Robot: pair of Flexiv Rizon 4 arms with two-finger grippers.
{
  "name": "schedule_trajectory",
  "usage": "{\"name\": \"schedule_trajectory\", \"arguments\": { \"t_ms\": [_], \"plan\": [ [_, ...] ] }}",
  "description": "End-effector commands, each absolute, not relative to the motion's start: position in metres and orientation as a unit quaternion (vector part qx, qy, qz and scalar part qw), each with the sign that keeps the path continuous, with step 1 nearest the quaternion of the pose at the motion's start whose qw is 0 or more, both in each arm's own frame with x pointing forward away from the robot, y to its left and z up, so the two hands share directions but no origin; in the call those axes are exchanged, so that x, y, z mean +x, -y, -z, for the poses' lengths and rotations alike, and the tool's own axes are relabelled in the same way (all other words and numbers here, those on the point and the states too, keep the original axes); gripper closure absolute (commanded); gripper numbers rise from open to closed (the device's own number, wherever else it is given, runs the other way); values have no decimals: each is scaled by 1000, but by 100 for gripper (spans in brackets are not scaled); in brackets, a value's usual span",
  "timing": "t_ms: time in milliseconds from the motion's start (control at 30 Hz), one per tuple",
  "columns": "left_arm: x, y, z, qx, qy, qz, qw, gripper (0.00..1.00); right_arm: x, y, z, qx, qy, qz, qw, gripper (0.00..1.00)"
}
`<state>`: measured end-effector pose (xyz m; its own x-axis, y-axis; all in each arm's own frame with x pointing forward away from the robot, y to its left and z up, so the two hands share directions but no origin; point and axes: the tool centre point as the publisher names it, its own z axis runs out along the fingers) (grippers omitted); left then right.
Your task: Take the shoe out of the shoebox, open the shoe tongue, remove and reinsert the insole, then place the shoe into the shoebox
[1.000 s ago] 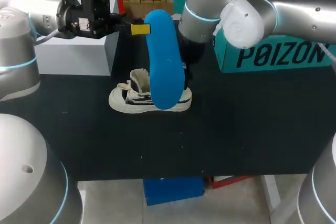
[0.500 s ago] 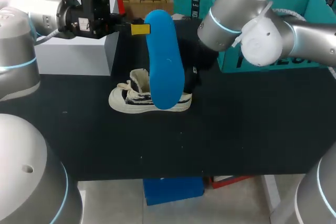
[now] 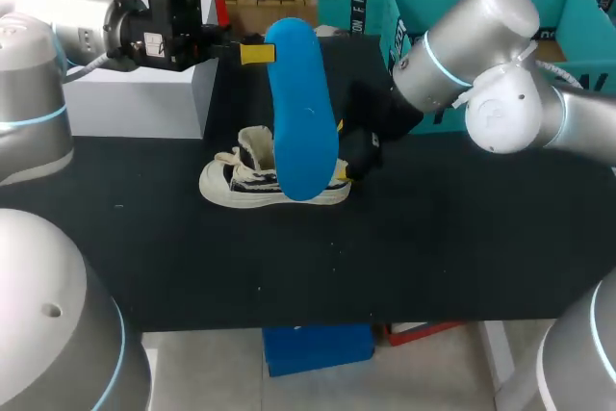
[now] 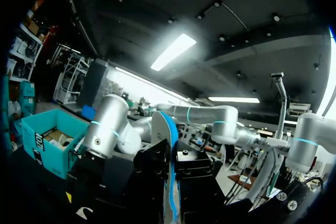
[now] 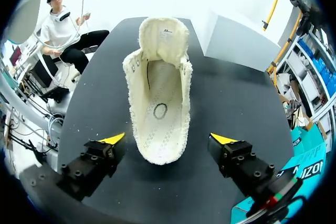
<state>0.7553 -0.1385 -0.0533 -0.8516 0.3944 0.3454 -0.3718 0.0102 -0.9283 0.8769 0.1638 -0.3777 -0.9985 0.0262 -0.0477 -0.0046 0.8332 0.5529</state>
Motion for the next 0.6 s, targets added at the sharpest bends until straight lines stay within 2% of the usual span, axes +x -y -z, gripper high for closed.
{"name": "schedule_trajectory", "arguments": {
  "t_ms": [33,600],
  "plan": [
    [754,139,54,-7,657,-704,270,100,877,-162,387,12,-945,-327,29,0],
    [754,139,54,-7,657,-704,270,100,879,-152,417,44,-922,-384,25,0]
  ]
}}
